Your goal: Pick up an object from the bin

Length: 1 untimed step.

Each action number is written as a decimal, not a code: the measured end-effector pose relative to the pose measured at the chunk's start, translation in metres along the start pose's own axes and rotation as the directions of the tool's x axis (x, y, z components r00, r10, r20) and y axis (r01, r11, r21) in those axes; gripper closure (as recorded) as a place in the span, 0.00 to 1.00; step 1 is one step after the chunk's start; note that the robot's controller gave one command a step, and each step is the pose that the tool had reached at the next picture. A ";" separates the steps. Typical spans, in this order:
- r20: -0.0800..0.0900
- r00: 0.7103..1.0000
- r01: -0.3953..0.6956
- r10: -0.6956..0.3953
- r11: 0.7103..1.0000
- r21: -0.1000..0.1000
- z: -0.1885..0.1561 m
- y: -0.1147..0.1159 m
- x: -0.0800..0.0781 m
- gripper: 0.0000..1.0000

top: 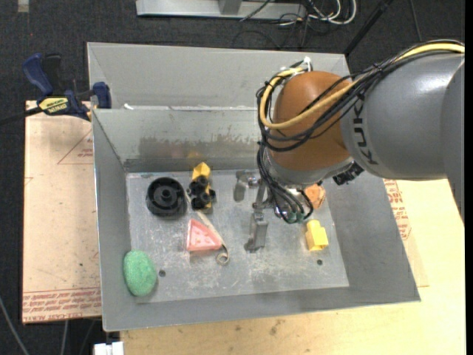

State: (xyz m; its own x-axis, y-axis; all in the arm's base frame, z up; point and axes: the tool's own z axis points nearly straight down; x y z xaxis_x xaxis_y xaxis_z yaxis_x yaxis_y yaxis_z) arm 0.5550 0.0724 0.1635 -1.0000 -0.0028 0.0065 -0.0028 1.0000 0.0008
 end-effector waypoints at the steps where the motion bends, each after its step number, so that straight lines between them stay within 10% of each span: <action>1: 0.008 1.000 -0.002 0.002 1.000 -0.001 -0.005 0.000 -0.002 0.00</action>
Offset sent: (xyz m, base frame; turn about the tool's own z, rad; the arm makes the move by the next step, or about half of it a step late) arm -0.0193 0.0439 -0.0935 -0.1469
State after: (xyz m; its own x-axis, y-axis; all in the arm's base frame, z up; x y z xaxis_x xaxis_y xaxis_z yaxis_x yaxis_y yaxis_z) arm 0.5566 0.0720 0.1683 -1.0000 -0.0004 -0.0009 -0.0004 1.0000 0.0015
